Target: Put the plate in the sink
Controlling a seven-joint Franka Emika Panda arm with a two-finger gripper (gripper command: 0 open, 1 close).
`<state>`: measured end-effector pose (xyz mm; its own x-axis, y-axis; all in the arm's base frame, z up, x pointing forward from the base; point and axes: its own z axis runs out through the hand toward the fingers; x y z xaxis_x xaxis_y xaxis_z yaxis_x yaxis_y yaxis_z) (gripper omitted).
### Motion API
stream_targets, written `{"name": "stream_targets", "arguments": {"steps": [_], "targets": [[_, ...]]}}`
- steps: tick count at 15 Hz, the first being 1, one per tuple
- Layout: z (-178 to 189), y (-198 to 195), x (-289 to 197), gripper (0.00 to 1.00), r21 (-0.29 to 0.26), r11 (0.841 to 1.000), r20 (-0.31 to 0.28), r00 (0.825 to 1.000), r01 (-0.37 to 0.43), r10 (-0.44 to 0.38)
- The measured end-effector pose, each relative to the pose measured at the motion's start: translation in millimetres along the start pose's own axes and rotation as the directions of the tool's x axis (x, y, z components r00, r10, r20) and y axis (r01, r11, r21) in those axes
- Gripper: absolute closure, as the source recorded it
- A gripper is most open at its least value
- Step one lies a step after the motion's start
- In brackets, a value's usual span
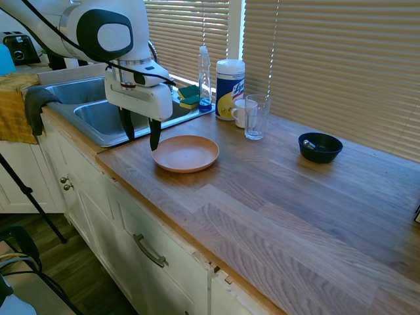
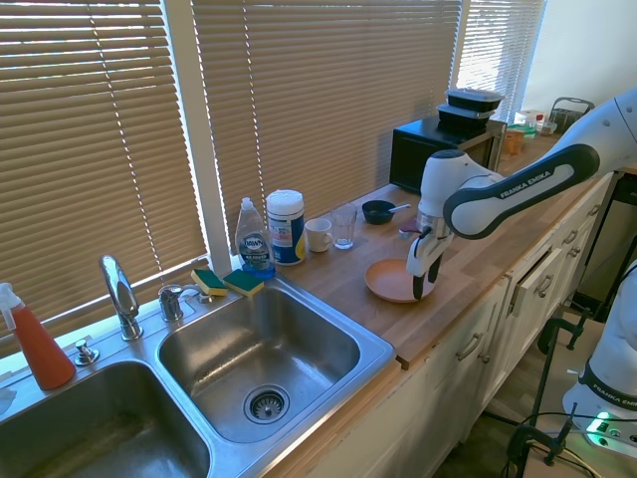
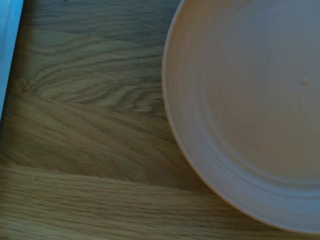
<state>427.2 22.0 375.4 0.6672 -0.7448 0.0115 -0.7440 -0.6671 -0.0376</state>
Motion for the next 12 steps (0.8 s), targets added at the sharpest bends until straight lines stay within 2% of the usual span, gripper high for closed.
{"name": "stream_targets", "arguments": {"steps": [3, 7, 9, 12], "targets": [[0, 0, 1, 0.0, 0.001, 1.0, -0.001, 1.0, -0.01, 0.01], [-9, 7, 31, 0.0, 0.025, 0.997, -0.01, 0.997, -0.079, 0.079], [-11, 13, 52, 0.0, 0.035, 0.992, -0.008, 0.992, -0.122, 0.123], [-5, 31, 93, 0.0, 0.036, 0.976, 0.008, 0.976, -0.217, 0.217]]}}
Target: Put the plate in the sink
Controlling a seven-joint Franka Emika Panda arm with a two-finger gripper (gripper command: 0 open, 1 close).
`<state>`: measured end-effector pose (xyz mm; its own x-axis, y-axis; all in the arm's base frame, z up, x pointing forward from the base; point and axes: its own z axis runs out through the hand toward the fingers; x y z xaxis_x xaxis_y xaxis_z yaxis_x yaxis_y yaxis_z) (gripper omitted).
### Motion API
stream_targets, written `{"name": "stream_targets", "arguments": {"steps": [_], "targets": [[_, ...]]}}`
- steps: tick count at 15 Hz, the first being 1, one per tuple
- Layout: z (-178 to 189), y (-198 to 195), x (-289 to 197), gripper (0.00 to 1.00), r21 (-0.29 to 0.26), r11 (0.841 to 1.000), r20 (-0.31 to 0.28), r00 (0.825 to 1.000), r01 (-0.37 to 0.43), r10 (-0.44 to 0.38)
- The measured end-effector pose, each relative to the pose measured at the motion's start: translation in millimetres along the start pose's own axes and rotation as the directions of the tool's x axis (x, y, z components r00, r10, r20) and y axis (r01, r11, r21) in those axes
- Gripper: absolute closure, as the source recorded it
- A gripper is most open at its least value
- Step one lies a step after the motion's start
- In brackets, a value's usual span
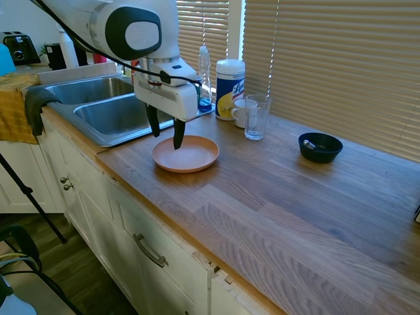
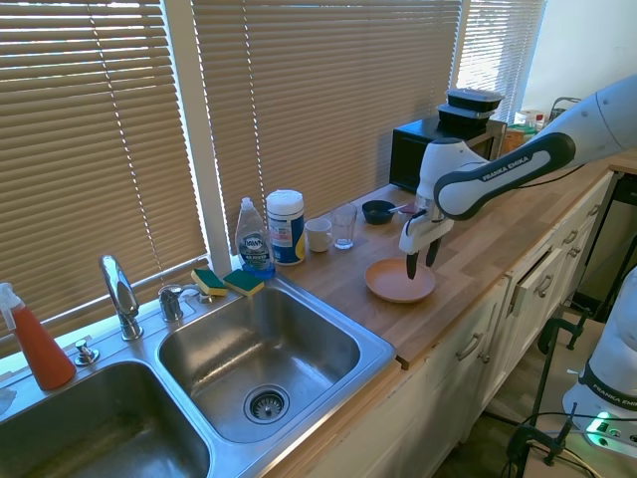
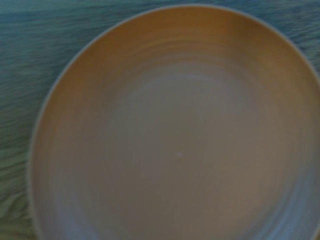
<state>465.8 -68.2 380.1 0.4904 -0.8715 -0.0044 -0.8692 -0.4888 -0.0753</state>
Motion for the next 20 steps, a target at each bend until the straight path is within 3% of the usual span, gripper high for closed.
{"name": "stream_targets", "arguments": {"steps": [5, 10, 14, 15, 20], "targets": [[21, 22, 63, 0.0, 0.002, 0.991, 0.043, 0.99, -0.133, 0.133], [43, 23, 98, 0.0, 0.102, 0.989, 0.152, 0.984, -0.105, 0.089], [58, 20, 103, 0.0, 0.149, 0.986, 0.196, 0.98, -0.072, 0.042], [59, 20, 103, 1.0, 0.155, 0.986, 0.203, 0.979, -0.068, 0.036], [63, 18, 101, 1.0, 0.167, 0.985, 0.226, 0.974, -0.053, 0.014]]}}
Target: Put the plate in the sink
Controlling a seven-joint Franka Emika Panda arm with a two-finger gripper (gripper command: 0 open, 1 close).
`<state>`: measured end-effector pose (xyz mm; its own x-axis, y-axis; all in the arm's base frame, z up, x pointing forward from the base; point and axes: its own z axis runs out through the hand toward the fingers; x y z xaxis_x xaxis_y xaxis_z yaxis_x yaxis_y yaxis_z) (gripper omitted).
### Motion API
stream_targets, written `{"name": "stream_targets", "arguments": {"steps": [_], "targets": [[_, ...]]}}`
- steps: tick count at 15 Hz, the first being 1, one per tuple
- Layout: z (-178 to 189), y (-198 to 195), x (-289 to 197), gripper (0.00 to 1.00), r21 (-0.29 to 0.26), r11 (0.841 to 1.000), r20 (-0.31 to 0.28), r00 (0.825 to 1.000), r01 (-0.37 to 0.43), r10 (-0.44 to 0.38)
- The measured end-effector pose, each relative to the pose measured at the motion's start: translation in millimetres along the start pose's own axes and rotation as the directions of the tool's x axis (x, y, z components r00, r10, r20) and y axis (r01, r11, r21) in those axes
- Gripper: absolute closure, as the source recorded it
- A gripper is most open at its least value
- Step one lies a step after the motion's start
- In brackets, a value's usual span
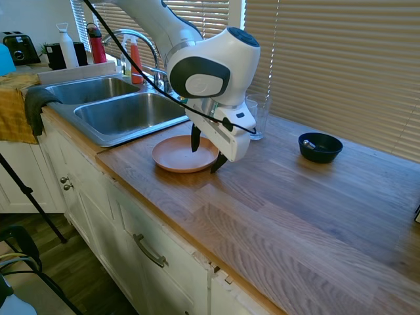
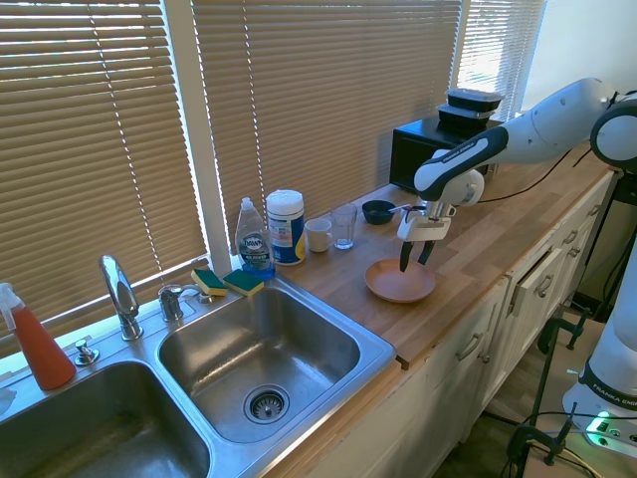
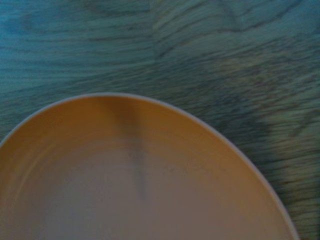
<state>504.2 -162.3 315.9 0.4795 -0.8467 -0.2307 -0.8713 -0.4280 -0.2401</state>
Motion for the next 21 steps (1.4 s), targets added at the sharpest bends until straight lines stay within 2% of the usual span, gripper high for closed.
{"name": "stream_targets", "arguments": {"steps": [10, 21], "targets": [[5, -3, 6, 1.0, 0.012, 1.0, 0.038, 0.999, 0.018, -0.018], [15, 1, 37, 1.0, 0.107, 0.992, 0.141, 0.987, 0.065, -0.08]]}}
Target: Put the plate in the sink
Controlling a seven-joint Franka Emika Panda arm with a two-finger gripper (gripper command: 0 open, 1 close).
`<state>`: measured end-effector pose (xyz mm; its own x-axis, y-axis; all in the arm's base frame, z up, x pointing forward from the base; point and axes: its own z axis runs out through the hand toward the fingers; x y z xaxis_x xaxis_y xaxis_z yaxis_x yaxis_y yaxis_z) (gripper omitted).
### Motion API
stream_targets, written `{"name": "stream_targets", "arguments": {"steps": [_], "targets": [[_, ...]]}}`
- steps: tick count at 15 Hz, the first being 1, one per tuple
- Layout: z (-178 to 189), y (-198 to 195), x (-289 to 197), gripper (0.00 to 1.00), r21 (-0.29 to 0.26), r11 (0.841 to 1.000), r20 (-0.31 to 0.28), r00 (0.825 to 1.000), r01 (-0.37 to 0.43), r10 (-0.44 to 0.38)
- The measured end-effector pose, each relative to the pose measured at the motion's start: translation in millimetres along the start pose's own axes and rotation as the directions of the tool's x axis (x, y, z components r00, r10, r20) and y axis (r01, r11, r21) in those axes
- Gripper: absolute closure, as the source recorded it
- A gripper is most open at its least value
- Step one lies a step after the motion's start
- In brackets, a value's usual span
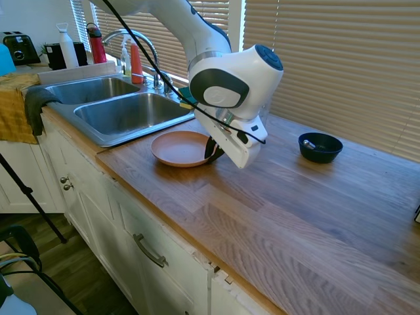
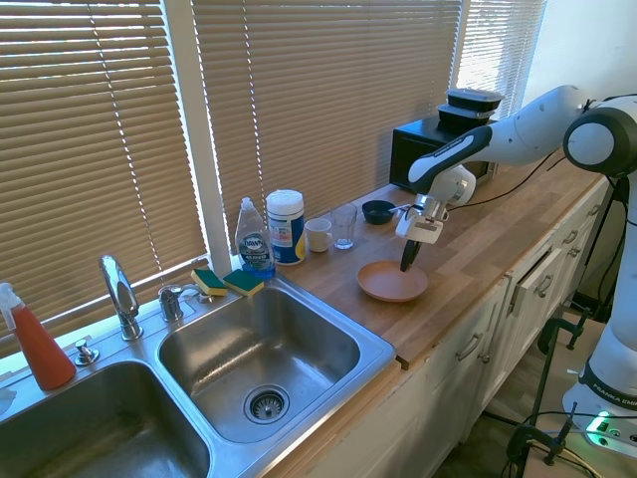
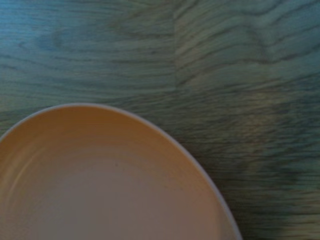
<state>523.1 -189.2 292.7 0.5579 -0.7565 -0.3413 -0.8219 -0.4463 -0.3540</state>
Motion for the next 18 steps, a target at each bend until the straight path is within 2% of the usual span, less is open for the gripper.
{"name": "stream_targets", "arguments": {"steps": [5, 8, 12, 18], "targets": [[1, 0, 0, 1.0, 0.023, 0.999, 0.033, 0.999, 0.023, -0.024], [1, -13, -6, 1.0, 0.027, 0.998, 0.033, 0.998, 0.051, -0.052], [-5, -57, -32, 1.0, 0.038, 0.996, 0.028, 0.996, 0.08, -0.081], [-3, -146, -112, 1.0, 0.015, 0.995, 0.012, 0.995, 0.099, -0.099]]}}
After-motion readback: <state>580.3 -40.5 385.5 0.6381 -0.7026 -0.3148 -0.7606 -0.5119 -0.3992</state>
